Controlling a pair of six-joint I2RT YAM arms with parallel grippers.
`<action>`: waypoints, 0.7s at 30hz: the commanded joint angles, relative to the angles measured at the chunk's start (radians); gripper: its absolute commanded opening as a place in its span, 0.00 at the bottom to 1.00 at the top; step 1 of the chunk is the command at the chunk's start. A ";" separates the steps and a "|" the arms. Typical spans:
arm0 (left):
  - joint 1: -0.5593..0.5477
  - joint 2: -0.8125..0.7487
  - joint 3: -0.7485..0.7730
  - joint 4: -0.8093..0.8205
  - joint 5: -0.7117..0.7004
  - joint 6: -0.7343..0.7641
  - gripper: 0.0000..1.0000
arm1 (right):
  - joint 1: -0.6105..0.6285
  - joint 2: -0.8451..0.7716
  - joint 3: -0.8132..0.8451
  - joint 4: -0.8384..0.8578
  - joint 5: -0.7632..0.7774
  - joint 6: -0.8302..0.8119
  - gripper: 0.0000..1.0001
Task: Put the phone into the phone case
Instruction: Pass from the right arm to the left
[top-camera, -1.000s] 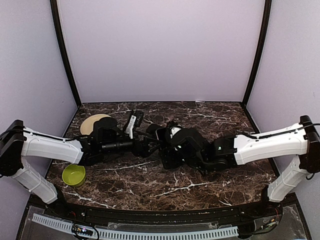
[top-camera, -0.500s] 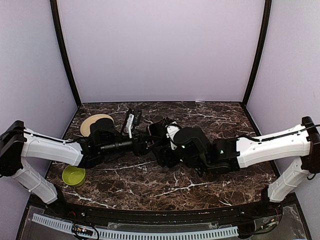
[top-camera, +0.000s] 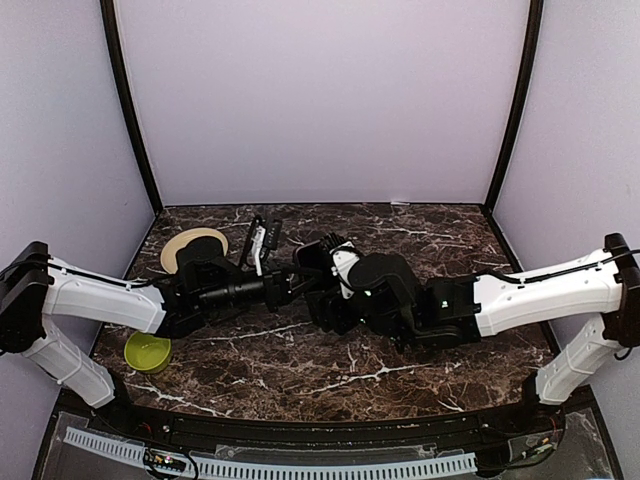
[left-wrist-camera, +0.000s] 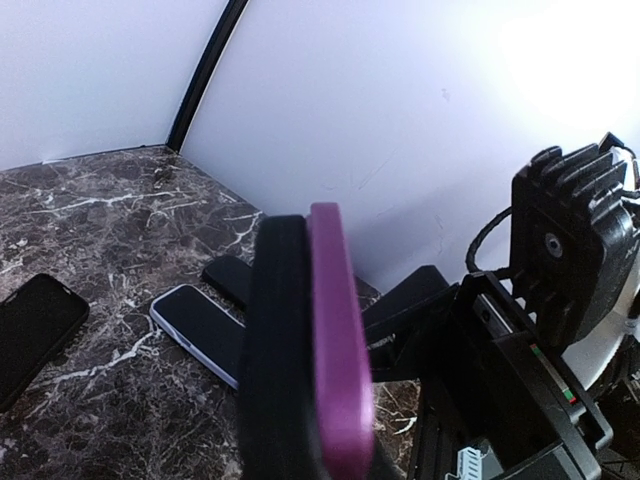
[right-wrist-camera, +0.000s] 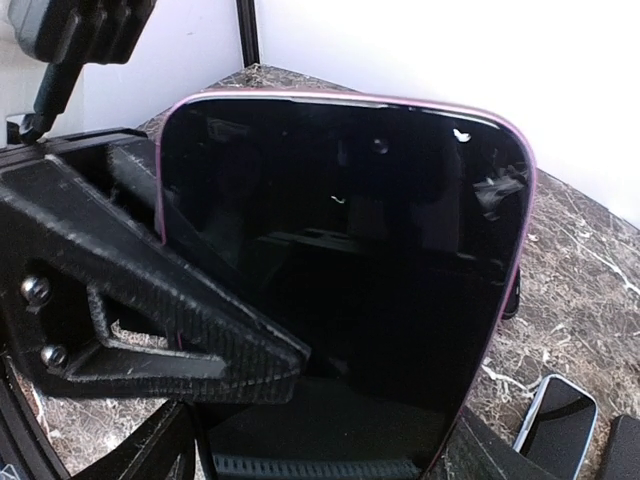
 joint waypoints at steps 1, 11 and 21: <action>-0.004 -0.061 -0.021 0.061 0.070 0.035 0.00 | 0.007 -0.051 0.018 0.072 0.033 -0.020 0.29; -0.004 -0.157 -0.016 0.014 0.078 0.168 0.00 | 0.004 -0.104 0.050 -0.104 -0.089 -0.150 0.98; -0.005 -0.258 -0.008 -0.002 0.280 0.313 0.00 | -0.063 -0.270 0.019 -0.224 -0.597 -0.259 0.99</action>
